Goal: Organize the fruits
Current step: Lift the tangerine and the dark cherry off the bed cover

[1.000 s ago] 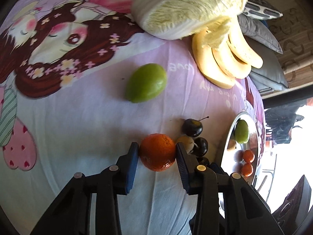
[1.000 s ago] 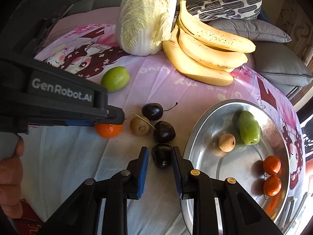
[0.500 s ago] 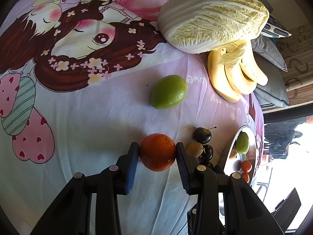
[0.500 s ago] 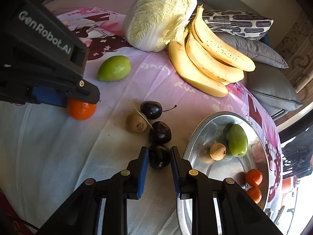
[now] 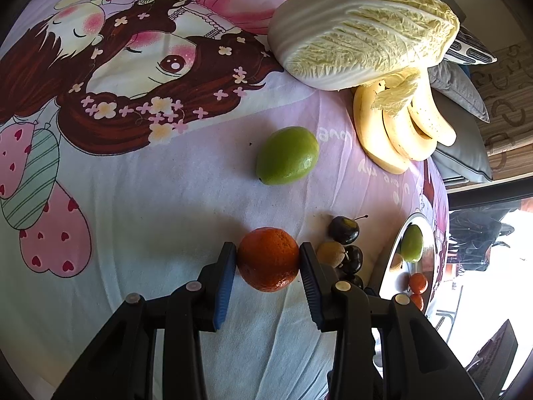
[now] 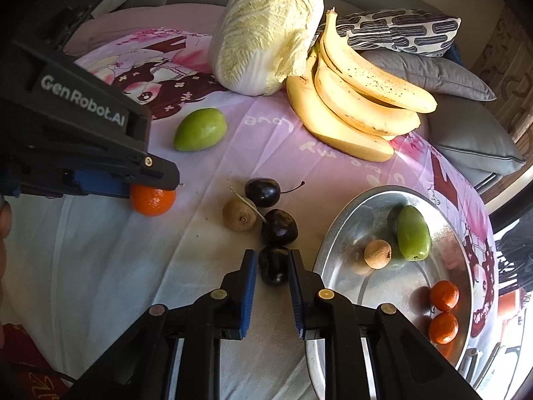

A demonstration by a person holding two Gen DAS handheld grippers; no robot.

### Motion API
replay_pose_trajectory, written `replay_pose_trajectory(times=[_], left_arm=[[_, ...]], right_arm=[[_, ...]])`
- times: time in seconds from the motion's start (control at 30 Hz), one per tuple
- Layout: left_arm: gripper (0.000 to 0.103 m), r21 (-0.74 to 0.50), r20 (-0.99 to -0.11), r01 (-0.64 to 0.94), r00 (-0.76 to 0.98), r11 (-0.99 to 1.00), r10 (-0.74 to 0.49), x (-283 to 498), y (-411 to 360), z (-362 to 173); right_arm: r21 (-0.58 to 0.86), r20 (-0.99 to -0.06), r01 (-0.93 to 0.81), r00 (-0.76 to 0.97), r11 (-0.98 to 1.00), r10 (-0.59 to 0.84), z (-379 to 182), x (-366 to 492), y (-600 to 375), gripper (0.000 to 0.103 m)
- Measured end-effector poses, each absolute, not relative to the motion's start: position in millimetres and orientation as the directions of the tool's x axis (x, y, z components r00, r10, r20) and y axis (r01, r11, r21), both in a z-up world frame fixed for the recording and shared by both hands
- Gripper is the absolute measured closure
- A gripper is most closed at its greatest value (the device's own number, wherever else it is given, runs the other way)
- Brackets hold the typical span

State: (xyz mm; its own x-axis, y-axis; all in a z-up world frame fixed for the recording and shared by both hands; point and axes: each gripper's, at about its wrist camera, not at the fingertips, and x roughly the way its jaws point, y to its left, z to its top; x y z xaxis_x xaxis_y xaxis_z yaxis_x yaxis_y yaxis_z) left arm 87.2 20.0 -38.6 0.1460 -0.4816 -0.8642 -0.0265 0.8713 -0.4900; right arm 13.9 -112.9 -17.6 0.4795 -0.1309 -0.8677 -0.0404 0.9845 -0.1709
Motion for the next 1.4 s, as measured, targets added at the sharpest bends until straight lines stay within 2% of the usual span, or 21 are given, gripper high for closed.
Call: replay_pose_trajectory(times=[0.07, 0.27, 0.37, 0.5, 0.87, 1.07, 1.4], left_arm=[[0.063, -0.491, -0.864, -0.026, 0.145, 0.871, -0.482, 87.2, 20.1, -38.8], [0.063, -0.495, -0.862, -0.032, 0.147, 0.868, -0.486, 86.0, 21.7, -38.3], [0.063, -0.501, -0.859, -0.048, 0.153, 0.864, -0.489, 84.8, 27.3, -37.9], [0.063, -0.516, -0.851, -0.076, 0.162, 0.853, -0.5, 84.4, 36.8, -37.6], [0.063, -0.562, -0.823, -0.126, 0.182, 0.818, -0.538, 86.2, 57.6, -34.0], [0.063, -0.567, -0.82, -0.14, 0.19, 0.811, -0.54, 85.9, 63.1, -33.5], [0.063, -0.565, -0.822, -0.146, 0.19, 0.812, -0.537, 84.6, 64.1, -33.7]], right_arm=[[-0.147, -0.865, -0.044, 0.491, 0.988, -0.107, -13.7, 13.5, -113.0, 0.081], [-0.2, -0.865, -0.035, 0.476, 0.979, -0.159, -21.1, 18.7, -113.0, 0.08], [-0.256, -0.853, -0.045, 0.481, 0.966, -0.204, -22.9, 19.9, -110.0, 0.072], [-0.294, -0.857, -0.069, 0.46, 0.953, -0.231, -29.9, 20.0, -104.8, 0.069], [-0.493, -0.799, -0.145, 0.467, 0.858, -0.38, -50.9, 20.7, -85.2, 0.068], [-0.514, -0.787, -0.146, 0.471, 0.845, -0.398, -52.3, 22.0, -85.2, 0.071], [-0.453, -0.809, -0.12, 0.471, 0.884, -0.351, -43.5, 20.7, -91.4, 0.074]])
